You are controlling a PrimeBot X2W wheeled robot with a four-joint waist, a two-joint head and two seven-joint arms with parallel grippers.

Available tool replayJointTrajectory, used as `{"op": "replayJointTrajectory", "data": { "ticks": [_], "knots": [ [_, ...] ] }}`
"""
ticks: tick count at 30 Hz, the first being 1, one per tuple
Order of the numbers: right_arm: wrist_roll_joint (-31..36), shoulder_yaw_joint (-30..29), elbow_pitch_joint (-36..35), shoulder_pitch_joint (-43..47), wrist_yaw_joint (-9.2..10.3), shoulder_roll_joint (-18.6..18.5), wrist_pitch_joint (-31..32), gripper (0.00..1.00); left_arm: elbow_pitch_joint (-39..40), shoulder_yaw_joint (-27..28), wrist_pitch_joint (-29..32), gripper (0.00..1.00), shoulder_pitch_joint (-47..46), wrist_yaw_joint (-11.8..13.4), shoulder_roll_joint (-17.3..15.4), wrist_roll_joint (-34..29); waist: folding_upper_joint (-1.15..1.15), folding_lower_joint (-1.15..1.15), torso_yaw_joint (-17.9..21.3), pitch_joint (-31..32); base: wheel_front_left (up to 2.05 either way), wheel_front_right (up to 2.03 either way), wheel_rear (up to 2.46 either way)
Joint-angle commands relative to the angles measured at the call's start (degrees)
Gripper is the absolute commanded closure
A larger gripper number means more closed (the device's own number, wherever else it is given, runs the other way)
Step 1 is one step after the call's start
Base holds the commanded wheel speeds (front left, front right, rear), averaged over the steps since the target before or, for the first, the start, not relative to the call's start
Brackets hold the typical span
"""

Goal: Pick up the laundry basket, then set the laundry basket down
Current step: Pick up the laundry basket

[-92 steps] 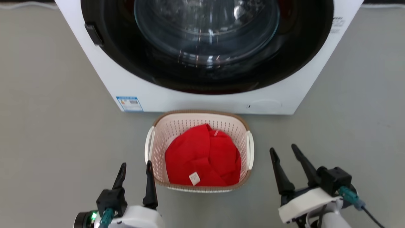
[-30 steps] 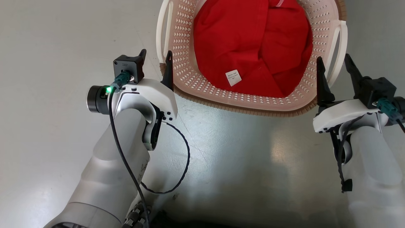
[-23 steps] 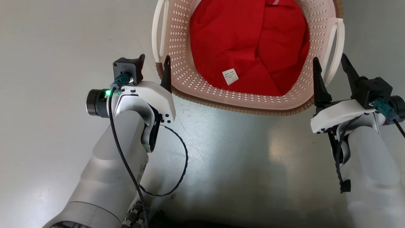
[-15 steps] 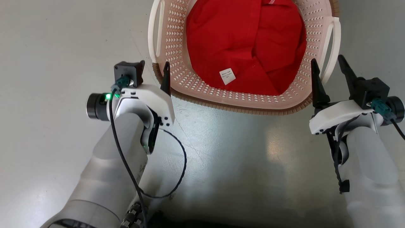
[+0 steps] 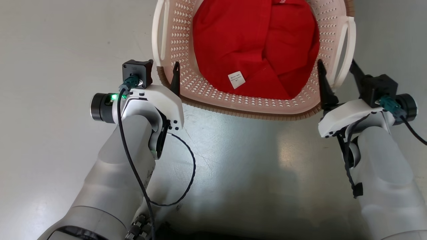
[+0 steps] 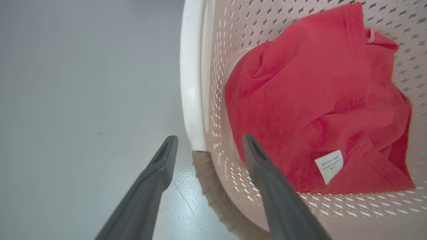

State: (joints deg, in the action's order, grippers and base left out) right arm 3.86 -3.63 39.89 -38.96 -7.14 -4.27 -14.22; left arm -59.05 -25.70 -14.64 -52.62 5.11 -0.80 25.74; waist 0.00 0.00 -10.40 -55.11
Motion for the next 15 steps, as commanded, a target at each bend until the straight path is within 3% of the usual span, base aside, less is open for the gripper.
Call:
{"op": "replayJointTrajectory", "data": {
  "ticks": [1, 15],
  "knots": [
    [-0.51, 1.85, -0.07, 1.54, -0.35, 1.39, -0.78, 0.00, -0.14, 1.22, -0.36, 0.00, -0.04, 0.00, -2.08, -0.20, 0.00, 0.00, 0.31, -0.04, 0.00, 0.00, 0.00],
    [-0.55, 2.81, 0.68, 0.98, -0.35, 1.39, -0.78, 0.00, -0.66, 1.21, -0.36, 0.00, -1.05, -0.43, -2.08, -1.01, 0.00, 0.00, 0.48, -0.35, 0.00, 0.00, 0.00]
  ]
}}
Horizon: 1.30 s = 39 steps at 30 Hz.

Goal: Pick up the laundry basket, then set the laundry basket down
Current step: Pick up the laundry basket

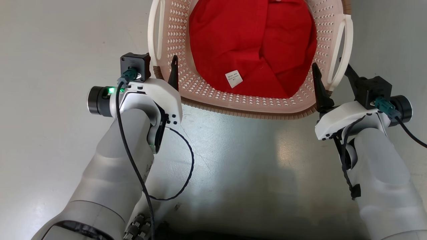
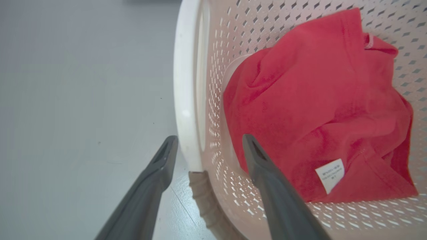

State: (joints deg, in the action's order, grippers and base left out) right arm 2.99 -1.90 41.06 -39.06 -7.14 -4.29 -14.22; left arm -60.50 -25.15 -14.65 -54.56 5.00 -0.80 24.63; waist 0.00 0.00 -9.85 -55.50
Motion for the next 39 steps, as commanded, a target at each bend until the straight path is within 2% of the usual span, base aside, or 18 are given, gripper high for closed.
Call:
{"op": "replayJointTrajectory", "data": {
  "ticks": [1, 5, 12, 14, 19, 21, 22, 23, 24, 25, 26, 27, 39],
  "knots": [
    [0.28, 1.12, -0.34, 0.93, -0.35, 1.41, -0.78, 0.00, 1.01, 0.39, -0.35, 0.00, 0.92, -0.39, -2.08, 0.23, 0.00, 0.00, -0.12, 0.07, 0.00, 0.00, 0.00],
    [0.09, 1.39, 0.13, 0.40, -0.35, 1.41, -0.78, 0.00, 1.53, -0.43, -0.35, 0.00, 0.96, -0.62, -2.08, 0.67, 0.00, 0.00, -0.23, 0.20, 0.00, 0.00, 0.00],
    [-0.33, 2.22, 1.26, -1.04, -0.35, 1.41, -0.78, 0.00, 1.77, -2.29, -0.35, 0.45, 0.68, -1.61, -2.08, 1.75, 0.00, 0.00, -0.24, 0.39, 0.00, 0.00, 0.00],
    [-0.37, 2.48, 1.78, -1.49, -0.35, 1.41, -0.78, 0.00, 1.74, -2.84, -0.35, 0.49, 0.58, -1.92, -2.08, 2.17, 0.00, 0.00, -0.23, 0.42, 0.00, 0.00, 0.00],
    [0.04, 2.74, 3.96, -2.67, -0.35, 1.41, -0.78, 0.02, 1.50, -4.33, -0.35, 0.52, 0.33, -2.46, -2.08, 3.30, 0.00, 0.00, -0.18, 0.56, 0.00, 0.00, 0.00],
    [0.25, 2.76, 4.77, -3.16, -0.35, 1.41, -0.78, 0.24, 1.56, -5.01, -0.35, 0.54, 0.19, -2.54, -2.08, 3.83, 0.00, 0.00, -0.19, 0.57, 0.00, 0.00, 0.00],
    [0.41, 2.79, 5.24, -3.38, -0.35, 1.41, -0.78, 0.45, 1.59, -5.36, -0.35, 0.56, 0.12, -2.60, -2.08, 4.06, 0.00, 0.00, -0.20, 0.58, 0.00, 0.00, 0.00],
    [0.46, 2.81, 5.71, -3.58, -0.35, 1.41, -0.78, 0.56, 1.69, -5.74, -0.35, 0.59, 0.04, -2.63, -2.08, 4.26, 0.00, 0.00, -0.20, 0.60, 0.00, 0.00, 0.00],
    [0.47, 2.82, 6.11, -3.75, -0.35, 1.41, -0.78, 0.72, 1.85, -6.12, -0.35, 0.64, -0.03, -2.61, -2.08, 4.51, 0.00, 0.00, -0.21, 0.62, 0.00, 0.00, 0.00],
    [0.50, 2.80, 6.45, -3.89, -0.35, 1.41, -0.78, 0.90, 2.03, -6.48, -0.35, 0.72, -0.06, -2.61, -2.08, 4.83, 0.00, 0.00, -0.22, 0.63, 0.00, 0.00, 0.00],
    [0.56, 2.75, 6.76, -3.98, -0.35, 1.41, -0.78, 1.00, 2.20, -6.74, -0.35, 0.90, -0.09, -2.63, -2.08, 5.17, 0.00, 0.00, -0.25, 0.62, 0.00, 0.00, 0.00],
    [0.65, 2.68, 7.06, -4.06, -0.35, 1.41, -0.78, 1.00, 2.38, -6.99, -0.35, 1.00, -0.11, -2.68, -2.08, 5.52, 0.00, 0.00, -0.28, 0.63, 0.00, 0.00, 0.00],
    [1.19, 1.62, 8.95, -5.27, -0.35, 1.41, -0.78, 1.00, 4.68, -9.37, -0.35, 1.00, 0.42, -1.86, -2.08, 9.21, 0.00, 0.00, -0.51, 1.01, 0.00, 0.00, 0.00]
  ]
}}
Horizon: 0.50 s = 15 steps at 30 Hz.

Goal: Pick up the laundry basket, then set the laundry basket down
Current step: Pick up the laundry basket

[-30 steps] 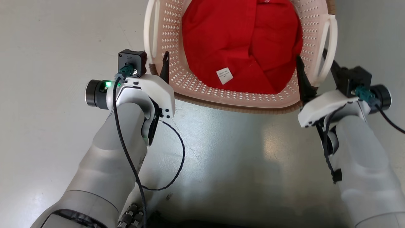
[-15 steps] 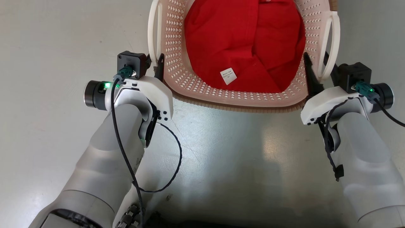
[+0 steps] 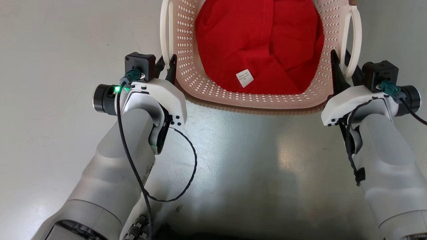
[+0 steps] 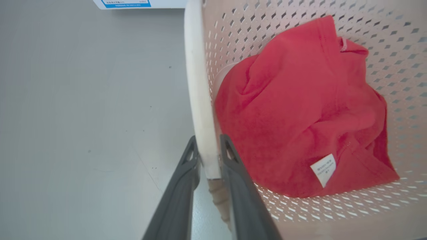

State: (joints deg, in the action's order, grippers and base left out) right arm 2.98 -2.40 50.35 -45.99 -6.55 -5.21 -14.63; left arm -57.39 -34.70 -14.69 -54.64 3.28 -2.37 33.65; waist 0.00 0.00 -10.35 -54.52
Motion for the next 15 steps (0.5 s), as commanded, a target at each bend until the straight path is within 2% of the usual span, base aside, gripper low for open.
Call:
{"op": "replayJointTrajectory", "data": {
  "ticks": [1, 15],
  "knots": [
    [1.19, 2.03, -0.16, 1.56, -0.94, 2.34, -0.37, 1.00, 1.73, 0.12, -0.31, 1.00, 0.60, -0.08, -0.51, 0.47, 0.00, 0.00, -0.03, 0.13, 0.00, 0.00, 0.00],
    [0.17, 1.87, 4.40, 1.31, -0.94, 2.34, -0.37, 1.00, 1.67, 1.45, -0.31, 1.00, 3.74, 0.69, -0.51, 2.23, 0.00, 0.00, 0.93, 4.47, 0.00, 0.00, 0.00]
  ]
}}
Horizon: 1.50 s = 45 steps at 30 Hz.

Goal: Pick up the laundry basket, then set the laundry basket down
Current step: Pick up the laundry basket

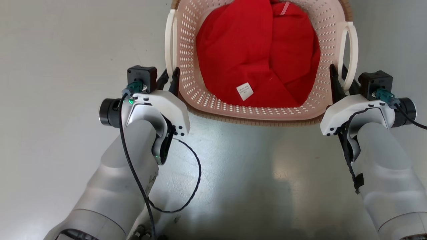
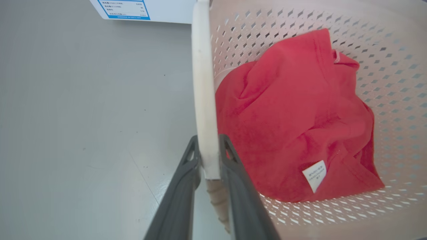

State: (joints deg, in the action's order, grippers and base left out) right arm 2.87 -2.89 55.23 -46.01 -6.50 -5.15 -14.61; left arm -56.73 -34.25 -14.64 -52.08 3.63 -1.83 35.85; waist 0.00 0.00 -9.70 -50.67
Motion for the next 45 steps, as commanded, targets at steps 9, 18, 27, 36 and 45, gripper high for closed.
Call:
{"op": "replayJointTrajectory", "data": {
  "ticks": [9, 18, 27, 36, 45],
  "knots": [
    [-2.52, 4.20, 3.29, 2.32, -0.99, 2.27, -0.39, 1.00, -0.82, 3.28, -0.36, 1.00, 4.50, 0.24, -1.05, -0.99, 0.00, 0.00, 1.51, 5.64, 0.00, 0.00, 0.00],
    [-6.77, 8.24, 7.18, 4.92, -0.99, 2.27, -0.39, 1.00, -1.88, 5.49, -0.36, 1.00, 9.61, 0.07, -1.05, -1.51, 0.00, 0.00, 2.40, 12.18, 0.00, 0.00, 0.00],
    [-11.09, 13.25, 10.00, 8.28, -0.99, 2.27, -0.39, 1.00, -2.62, 6.81, -0.36, 1.00, 14.33, -0.15, -1.05, -1.08, 0.00, 0.00, 3.13, 17.87, 0.00, 0.00, 0.00],
    [-17.10, 20.21, 12.42, 12.85, -0.99, 2.27, -0.39, 1.00, -4.22, 7.45, -0.36, 1.00, 20.44, -0.54, -1.05, -1.02, 0.00, 0.00, 4.44, 24.09, 0.00, 0.00, 0.00],
    [-22.98, 26.93, 13.49, 16.53, -0.99, 2.27, 0.41, 1.00, -5.62, 7.76, -0.36, 1.00, 25.22, -0.89, -1.05, -0.80, 0.00, 0.00, 5.46, 28.89, 0.00, 0.00, 0.00]
  ]
}}
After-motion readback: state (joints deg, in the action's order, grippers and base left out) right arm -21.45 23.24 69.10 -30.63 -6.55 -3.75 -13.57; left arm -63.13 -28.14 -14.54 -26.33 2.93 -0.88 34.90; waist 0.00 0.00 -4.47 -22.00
